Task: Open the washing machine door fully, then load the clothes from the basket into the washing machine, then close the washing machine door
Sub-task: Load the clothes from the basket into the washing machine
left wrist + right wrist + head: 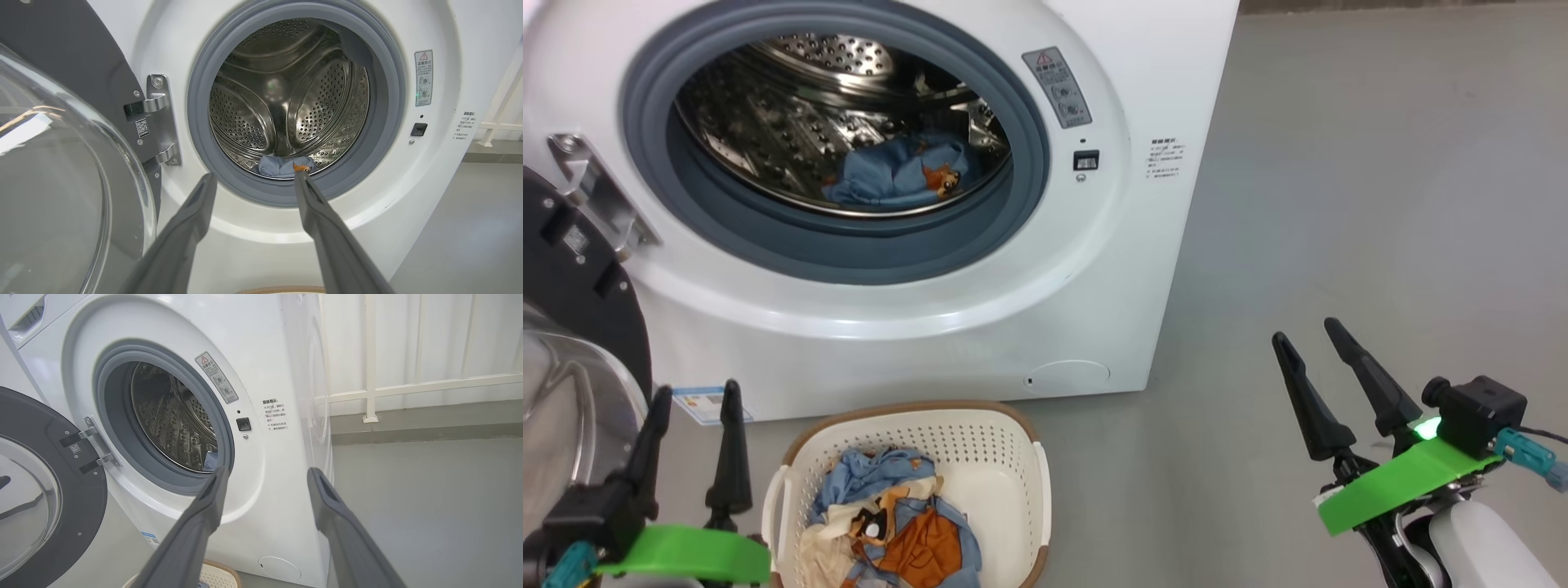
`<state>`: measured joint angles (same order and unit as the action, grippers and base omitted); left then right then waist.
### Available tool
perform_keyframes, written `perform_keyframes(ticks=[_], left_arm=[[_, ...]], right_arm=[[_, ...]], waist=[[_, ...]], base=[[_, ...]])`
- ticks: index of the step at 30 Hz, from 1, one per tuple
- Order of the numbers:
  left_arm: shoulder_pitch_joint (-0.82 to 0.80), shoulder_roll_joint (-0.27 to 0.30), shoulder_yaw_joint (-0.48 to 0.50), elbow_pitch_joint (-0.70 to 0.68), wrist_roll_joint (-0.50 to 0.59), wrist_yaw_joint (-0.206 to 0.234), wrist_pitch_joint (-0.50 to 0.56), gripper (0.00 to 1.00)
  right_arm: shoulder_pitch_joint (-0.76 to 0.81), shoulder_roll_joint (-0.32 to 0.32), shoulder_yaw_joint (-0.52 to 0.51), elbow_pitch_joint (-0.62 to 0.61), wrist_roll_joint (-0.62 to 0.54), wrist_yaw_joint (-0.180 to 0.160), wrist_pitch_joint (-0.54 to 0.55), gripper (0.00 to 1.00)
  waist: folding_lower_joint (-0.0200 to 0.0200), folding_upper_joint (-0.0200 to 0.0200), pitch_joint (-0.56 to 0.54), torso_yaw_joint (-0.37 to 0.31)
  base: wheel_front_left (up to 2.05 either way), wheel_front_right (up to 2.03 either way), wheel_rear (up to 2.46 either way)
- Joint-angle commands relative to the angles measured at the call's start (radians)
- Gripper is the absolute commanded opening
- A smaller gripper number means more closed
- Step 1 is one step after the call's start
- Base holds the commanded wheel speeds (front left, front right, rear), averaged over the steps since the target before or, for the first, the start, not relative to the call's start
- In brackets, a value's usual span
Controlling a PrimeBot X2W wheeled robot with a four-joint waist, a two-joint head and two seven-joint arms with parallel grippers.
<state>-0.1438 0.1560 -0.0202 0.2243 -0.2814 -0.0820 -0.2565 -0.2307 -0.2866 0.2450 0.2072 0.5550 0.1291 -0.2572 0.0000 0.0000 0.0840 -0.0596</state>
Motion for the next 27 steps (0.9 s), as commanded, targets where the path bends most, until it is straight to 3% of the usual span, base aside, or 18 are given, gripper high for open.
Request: perform_keyframes(ticks=[1, 12, 27], left_arm=[[0.006, 0.020, 0.041, -0.042, -0.010, 0.016, -0.001, 1.00], [0.108, -0.002, 0.045, -0.114, -0.032, 0.045, 0.005, 1.00], [0.115, -0.004, 0.031, -0.142, -0.042, 0.055, 0.012, 1.00]], right_arm=[[0.011, -0.014, 0.017, -0.021, -0.014, 0.002, -0.005, 1.00], [0.033, -0.025, 0.003, -0.023, -0.025, 0.002, -0.005, 1.00], [0.031, -0.031, -0.009, -0.029, -0.032, 0.002, -0.005, 1.00]], waist=[[0.0000, 0.0000, -0.014, 0.000], [0.0000, 0.0000, -0.047, -0.008], [0.0000, 0.0000, -0.030, -0.004]], base=[[0.00, 0.00, 0.00], [0.00, 0.00, 0.00], [0.00, 0.00, 0.00]])
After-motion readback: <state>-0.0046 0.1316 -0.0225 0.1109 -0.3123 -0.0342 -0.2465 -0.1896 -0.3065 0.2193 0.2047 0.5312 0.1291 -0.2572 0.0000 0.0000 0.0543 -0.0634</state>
